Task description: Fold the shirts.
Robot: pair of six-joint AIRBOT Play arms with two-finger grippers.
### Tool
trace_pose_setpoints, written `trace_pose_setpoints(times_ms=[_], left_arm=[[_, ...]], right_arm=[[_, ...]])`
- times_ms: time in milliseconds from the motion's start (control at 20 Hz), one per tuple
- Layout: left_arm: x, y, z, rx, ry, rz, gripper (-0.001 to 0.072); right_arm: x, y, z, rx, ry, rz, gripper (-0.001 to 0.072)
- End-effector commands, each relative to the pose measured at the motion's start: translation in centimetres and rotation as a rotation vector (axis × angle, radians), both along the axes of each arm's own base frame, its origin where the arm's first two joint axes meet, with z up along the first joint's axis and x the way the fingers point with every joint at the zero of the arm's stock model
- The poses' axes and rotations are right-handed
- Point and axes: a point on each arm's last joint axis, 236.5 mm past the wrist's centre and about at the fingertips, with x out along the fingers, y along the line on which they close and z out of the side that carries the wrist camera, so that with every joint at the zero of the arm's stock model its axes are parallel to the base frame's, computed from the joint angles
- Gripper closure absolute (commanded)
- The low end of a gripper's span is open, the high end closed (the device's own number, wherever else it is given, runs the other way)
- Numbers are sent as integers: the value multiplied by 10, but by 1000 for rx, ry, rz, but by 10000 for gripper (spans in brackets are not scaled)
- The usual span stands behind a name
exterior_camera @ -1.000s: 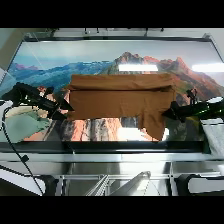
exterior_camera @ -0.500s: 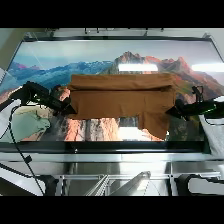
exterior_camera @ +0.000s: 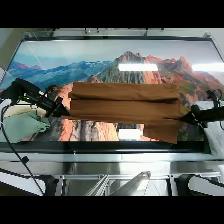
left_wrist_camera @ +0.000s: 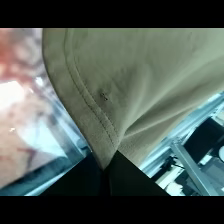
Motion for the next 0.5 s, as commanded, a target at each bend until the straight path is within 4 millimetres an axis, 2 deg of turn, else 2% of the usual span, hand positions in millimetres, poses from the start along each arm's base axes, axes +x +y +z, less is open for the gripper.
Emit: trace_pose_setpoints(times_ms=[0, 100, 200, 350, 450], left_arm=[[-6, 8, 17, -24, 4, 14, 678], [4, 5, 25, -47, -20, 27, 678], [32, 2, 39, -63, -100, 39, 678], [86, 0, 56, -40, -219, 59, 678], [118, -8, 55, -26, -264, 46, 678]], right_arm=[[11, 10, 27, 69, -91, -12, 688], [43, 23, 59, 182, -246, -69, 687], [77, 13, 75, 186, -358, -176, 687], [114, -8, 75, 106, -461, -250, 687], [140, -14, 67, 73, -514, -278, 687]])
